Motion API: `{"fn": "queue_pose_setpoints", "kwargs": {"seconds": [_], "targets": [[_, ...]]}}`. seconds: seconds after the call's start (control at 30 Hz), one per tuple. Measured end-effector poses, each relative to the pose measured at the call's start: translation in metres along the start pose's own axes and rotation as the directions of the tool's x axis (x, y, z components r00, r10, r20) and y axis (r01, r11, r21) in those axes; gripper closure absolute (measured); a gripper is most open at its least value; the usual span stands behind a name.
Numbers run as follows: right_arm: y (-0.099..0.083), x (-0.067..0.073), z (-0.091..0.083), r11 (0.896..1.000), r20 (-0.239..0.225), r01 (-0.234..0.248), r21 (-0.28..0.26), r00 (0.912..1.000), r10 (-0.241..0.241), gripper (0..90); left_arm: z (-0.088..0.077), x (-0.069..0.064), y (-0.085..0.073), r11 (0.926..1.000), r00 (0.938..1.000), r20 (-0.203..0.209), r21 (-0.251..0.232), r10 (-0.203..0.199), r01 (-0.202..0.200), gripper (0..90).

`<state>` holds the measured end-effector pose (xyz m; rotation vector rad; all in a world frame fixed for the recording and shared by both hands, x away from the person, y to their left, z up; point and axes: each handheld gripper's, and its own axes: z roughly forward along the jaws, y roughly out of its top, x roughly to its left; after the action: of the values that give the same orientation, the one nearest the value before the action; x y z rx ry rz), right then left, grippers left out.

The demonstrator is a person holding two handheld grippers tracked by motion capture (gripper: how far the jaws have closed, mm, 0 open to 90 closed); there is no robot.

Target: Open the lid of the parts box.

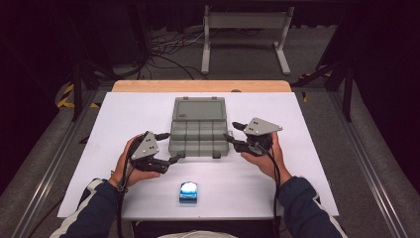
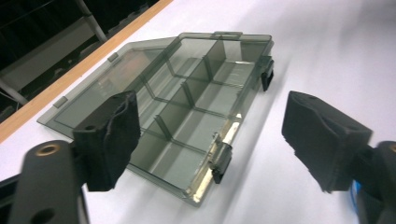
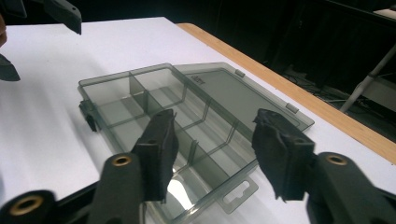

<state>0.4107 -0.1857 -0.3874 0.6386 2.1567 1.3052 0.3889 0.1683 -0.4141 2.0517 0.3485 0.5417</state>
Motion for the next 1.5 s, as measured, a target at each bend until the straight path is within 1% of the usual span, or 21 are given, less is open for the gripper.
{"fn": "queue_pose_setpoints", "kwargs": {"seconds": [0.13,0.2,0.23,0.3,0.37,0.43,0.6,0.77,0.8,0.9,0.93,0.97,1.03,1.07,1.13,1.2,1.23,1.27,1.3,1.37,1.5], "targets": [[-0.003,0.003,-0.005,1.000,-0.003,0.006,0.008,1.0000,-0.006,37.4,0.000,-0.004,-0.001,1.0000,0.9999,0.013,0.000,-0.008,0.008,12.1],[-0.004,0.004,-0.005,1.000,-0.002,0.008,0.012,1.0000,-0.008,34.9,-0.001,-0.006,-0.002,0.9999,0.9996,0.026,0.005,-0.012,0.011,10.9],[-0.006,0.006,-0.007,1.000,-0.001,0.020,0.023,0.9998,-0.020,31.4,-0.002,-0.009,-0.003,0.9999,0.9996,0.028,0.013,-0.002,0.002,9.4],[-0.007,0.007,-0.008,0.999,0.000,0.026,0.028,0.9997,-0.026,30.3,-0.003,-0.011,-0.003,1.0000,0.9994,0.033,0.007,-0.006,0.006,8.1],[-0.009,0.010,-0.011,0.999,0.018,0.033,0.034,0.9993,-0.034,23.4,-0.005,-0.015,-0.004,1.0000,0.9991,0.042,0.005,-0.003,0.002,7.5],[-0.012,0.012,-0.013,0.998,0.027,0.041,0.045,0.9987,-0.043,19.5,-0.006,-0.018,-0.005,0.9998,0.9977,0.067,0.016,-0.010,0.009,6.0],[-0.017,0.016,-0.021,0.998,0.041,0.046,0.047,0.9980,-0.048,14.5,-0.007,-0.027,-0.010,0.9993,0.9938,0.111,0.036,-0.012,0.009,4.3],[-0.024,0.020,-0.026,0.997,0.026,0.054,0.060,0.9981,-0.056,12.4,-0.005,-0.033,-0.014,0.9984,0.9892,0.144,0.053,-0.029,0.022,3.5],[-0.025,0.021,-0.027,0.996,0.020,0.055,0.063,0.9982,-0.056,12.4,-0.003,-0.037,-0.015,0.9979,0.9855,0.167,0.062,-0.029,0.019,3.5],[-0.029,0.023,-0.031,0.996,0.015,0.052,0.070,0.9985,-0.053,12.0,-0.002,-0.043,-0.017,0.9966,0.9792,0.201,0.081,-0.026,0.010,3.5],[-0.029,0.023,-0.031,0.996,0.015,0.052,0.070,0.9985,-0.053,12.0,-0.002,-0.043,-0.017,0.9966,0.9792,0.201,0.081,-0.026,0.010,3.4],[-0.031,0.025,-0.032,0.996,0.010,0.055,0.076,0.9984,-0.056,12.0,-0.001,-0.046,-0.018,0.9963,0.9722,0.231,0.084,-0.038,0.019,3.4],[-0.035,0.028,-0.035,0.994,0.003,0.056,0.089,0.9984,-0.057,12.0,0.002,-0.051,-0.019,0.9943,0.9656,0.259,0.107,-0.028,0.000,3.4],[-0.037,0.030,-0.036,0.994,0.000,0.058,0.094,0.9983,-0.058,12.0,0.003,-0.054,-0.019,0.9937,0.9599,0.278,0.112,-0.035,0.004,3.4],[-0.040,0.032,-0.039,0.993,-0.005,0.060,0.104,0.9982,-0.060,12.0,0.007,-0.057,-0.020,0.9923,0.9531,0.301,0.124,-0.034,-0.003,3.8],[-0.042,0.034,-0.042,0.992,-0.005,0.059,0.110,0.9982,-0.059,12.0,0.010,-0.060,-0.021,0.9908,0.9444,0.325,0.135,-0.049,0.005,4.2],[-0.042,0.034,-0.042,0.992,-0.005,0.059,0.110,0.9982,-0.059,12.0,0.010,-0.060,-0.021,0.9908,0.9444,0.325,0.135,-0.049,0.005,4.4],[-0.043,0.035,-0.043,0.992,-0.007,0.058,0.113,0.9983,-0.058,12.0,0.013,-0.061,-0.022,0.9900,0.9393,0.339,0.141,-0.050,0.002,4.4],[-0.045,0.035,-0.045,0.992,-0.007,0.056,0.117,0.9984,-0.056,12.0,0.017,-0.063,-0.023,0.9867,0.9324,0.357,0.162,-0.054,-0.005,4.5],[-0.048,0.036,-0.046,0.992,-0.011,0.049,0.119,0.9988,-0.048,12.0,0.019,-0.065,-0.024,0.9847,0.9311,0.360,0.174,-0.057,-0.007,4.6],[-0.053,0.039,-0.047,0.988,-0.023,0.051,0.145,0.9986,-0.048,12.0,0.028,-0.066,-0.024,0.9805,0.9200,0.387,0.196,-0.060,-0.018,5.2]]}}
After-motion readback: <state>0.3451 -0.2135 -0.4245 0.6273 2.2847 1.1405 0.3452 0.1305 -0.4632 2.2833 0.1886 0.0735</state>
